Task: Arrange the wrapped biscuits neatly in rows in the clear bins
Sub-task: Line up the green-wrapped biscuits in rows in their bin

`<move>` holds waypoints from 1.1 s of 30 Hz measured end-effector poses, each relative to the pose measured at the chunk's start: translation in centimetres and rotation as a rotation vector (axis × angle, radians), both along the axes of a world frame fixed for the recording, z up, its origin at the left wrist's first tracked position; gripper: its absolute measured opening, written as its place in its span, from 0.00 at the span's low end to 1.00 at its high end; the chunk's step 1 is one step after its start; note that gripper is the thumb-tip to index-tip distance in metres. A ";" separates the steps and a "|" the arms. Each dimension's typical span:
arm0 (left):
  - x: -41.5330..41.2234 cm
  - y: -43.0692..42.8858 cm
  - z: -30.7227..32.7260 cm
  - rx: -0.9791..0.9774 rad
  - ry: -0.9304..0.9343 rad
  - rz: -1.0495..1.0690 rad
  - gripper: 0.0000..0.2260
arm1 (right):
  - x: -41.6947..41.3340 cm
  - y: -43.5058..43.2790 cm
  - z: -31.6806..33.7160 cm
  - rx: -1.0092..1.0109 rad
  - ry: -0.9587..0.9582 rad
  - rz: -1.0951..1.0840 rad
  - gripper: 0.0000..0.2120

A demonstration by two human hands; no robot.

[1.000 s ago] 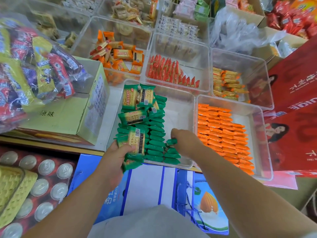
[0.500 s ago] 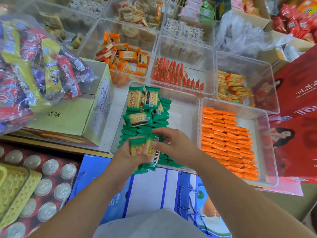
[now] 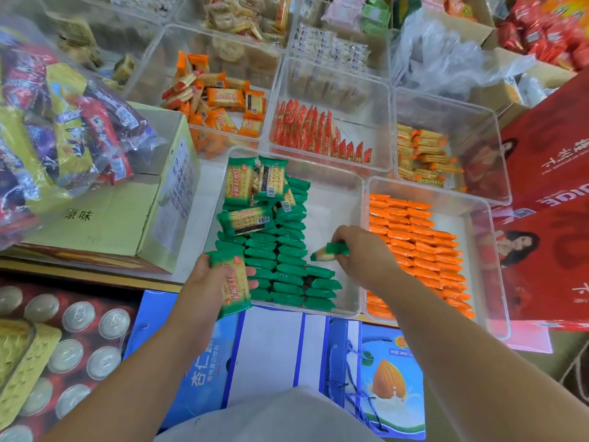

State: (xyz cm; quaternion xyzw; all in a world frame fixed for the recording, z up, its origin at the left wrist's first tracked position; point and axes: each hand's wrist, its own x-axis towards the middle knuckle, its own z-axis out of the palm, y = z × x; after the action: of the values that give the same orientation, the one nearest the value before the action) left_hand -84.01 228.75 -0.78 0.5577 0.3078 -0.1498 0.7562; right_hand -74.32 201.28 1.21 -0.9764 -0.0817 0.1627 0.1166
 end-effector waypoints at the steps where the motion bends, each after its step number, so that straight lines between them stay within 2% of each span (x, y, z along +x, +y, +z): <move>1: 0.0 0.0 0.0 0.008 -0.001 -0.004 0.08 | 0.0 0.5 -0.6 -0.080 0.033 0.057 0.11; 4: 0.1 -0.2 0.0 0.083 0.014 -0.028 0.07 | 0.1 1.8 -2.3 -0.220 0.159 0.235 0.15; 7: 0.1 -0.1 0.4 0.126 -0.001 -0.069 0.08 | 0.2 2.4 -3.1 -0.235 0.271 0.272 0.16; 9: 0.1 -0.1 0.7 0.163 -0.056 -0.128 0.08 | 0.3 2.6 -2.7 -0.254 0.266 0.269 0.17; 11: -0.1 -0.3 1.1 0.195 -0.120 -0.170 0.08 | 0.4 3.0 -1.9 -0.239 0.179 0.254 0.17; 13: 0.1 -0.7 1.6 0.244 -0.187 -0.219 0.08 | 0.1 3.9 -0.4 0.001 0.158 0.173 0.17; 15: 0.6 -1.0 2.0 0.366 -0.313 -0.364 0.03 | -0.8 5.2 1.6 0.392 0.325 0.091 0.22; 17: 1.3 -1.6 2.0 0.538 -0.443 -0.471 0.06 | -1.8 6.3 3.3 0.576 0.427 0.110 0.26; 19: 2.3 -2.1 2.2 0.590 -0.419 -0.478 0.07 | -2.2 6.5 3.7 0.544 0.341 0.156 0.23; 21: 3.4 -2.3 2.2 0.619 -0.379 -0.507 0.26 | -1.8 5.9 3.7 0.460 0.206 0.123 0.17; 23: 4.7 -1.9 1.8 0.794 -0.416 -0.583 0.40 | -1.1 4.6 3.6 0.455 0.153 0.025 0.14; 25: 6.5 -1.0 1.2 1.025 -0.483 -0.609 0.41 | -0.4 2.9 3.5 0.487 0.114 -0.059 0.11; 28: 9.4 0.1 0.7 1.251 -0.444 -0.631 0.45 | 0.6 0.5 3.0 0.405 -0.040 -0.134 0.11; 30: 11.2 0.4 0.3 1.378 -0.403 -0.713 0.51 | 1.2 -0.2 2.4 0.259 -0.124 -0.107 0.12; 33: 13.6 0.3 -0.1 1.523 -0.350 -0.840 0.56 | 1.5 0.3 1.1 -0.079 -0.143 0.075 0.13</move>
State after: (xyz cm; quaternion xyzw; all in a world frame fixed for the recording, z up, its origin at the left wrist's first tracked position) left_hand -70.36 229.05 -0.88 0.9914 -0.0262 -0.0821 0.0988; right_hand -72.87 201.55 2.29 -0.9855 -0.1201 0.0999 0.0657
